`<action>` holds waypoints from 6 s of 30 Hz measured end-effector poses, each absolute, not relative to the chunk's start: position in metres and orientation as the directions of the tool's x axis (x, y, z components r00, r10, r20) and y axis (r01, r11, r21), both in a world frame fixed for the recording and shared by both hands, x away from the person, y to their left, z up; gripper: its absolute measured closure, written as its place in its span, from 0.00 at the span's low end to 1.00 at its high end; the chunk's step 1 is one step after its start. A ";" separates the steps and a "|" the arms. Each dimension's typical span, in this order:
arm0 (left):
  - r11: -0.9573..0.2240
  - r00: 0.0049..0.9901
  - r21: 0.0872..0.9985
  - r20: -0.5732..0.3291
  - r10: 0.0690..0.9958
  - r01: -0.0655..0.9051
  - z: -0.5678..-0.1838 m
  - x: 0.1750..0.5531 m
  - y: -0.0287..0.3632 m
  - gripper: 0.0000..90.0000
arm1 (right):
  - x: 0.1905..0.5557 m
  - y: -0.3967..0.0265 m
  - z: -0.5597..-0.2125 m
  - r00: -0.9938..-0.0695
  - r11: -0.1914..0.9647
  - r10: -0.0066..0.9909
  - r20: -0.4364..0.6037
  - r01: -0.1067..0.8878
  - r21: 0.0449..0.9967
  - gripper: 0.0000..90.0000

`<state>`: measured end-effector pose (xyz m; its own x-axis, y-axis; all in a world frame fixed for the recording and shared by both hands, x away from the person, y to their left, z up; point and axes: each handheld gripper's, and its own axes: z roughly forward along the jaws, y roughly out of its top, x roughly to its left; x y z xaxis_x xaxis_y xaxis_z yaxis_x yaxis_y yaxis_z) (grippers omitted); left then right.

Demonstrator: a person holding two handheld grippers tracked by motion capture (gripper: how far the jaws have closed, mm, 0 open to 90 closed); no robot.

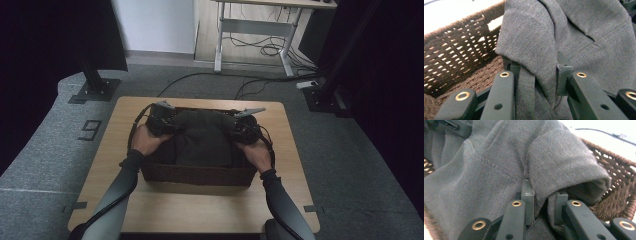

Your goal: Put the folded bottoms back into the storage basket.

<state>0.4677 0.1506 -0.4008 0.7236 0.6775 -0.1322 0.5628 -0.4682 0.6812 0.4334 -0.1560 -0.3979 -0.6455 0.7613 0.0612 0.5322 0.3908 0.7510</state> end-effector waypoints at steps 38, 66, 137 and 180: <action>-0.523 0.579 0.448 0.013 0.815 0.725 -0.457 0.520 0.127 0.60 | 0.502 -0.122 -0.459 -0.501 0.414 0.865 0.006 0.721 0.556 0.74; -0.362 0.431 0.665 0.067 0.900 0.653 -0.430 0.474 0.224 0.51 | 0.462 -0.216 -0.431 -0.453 0.315 0.891 0.018 0.649 0.692 0.59; -0.193 0.290 0.754 0.003 0.957 0.628 -0.458 0.283 0.241 0.56 | 0.441 -0.082 -0.437 -0.629 0.459 0.776 -0.049 0.510 0.728 0.56; -0.179 0.349 0.783 -0.052 0.936 0.596 -0.445 0.277 0.259 0.41 | 0.440 -0.117 -0.423 -0.676 0.461 0.737 0.003 0.505 0.729 0.24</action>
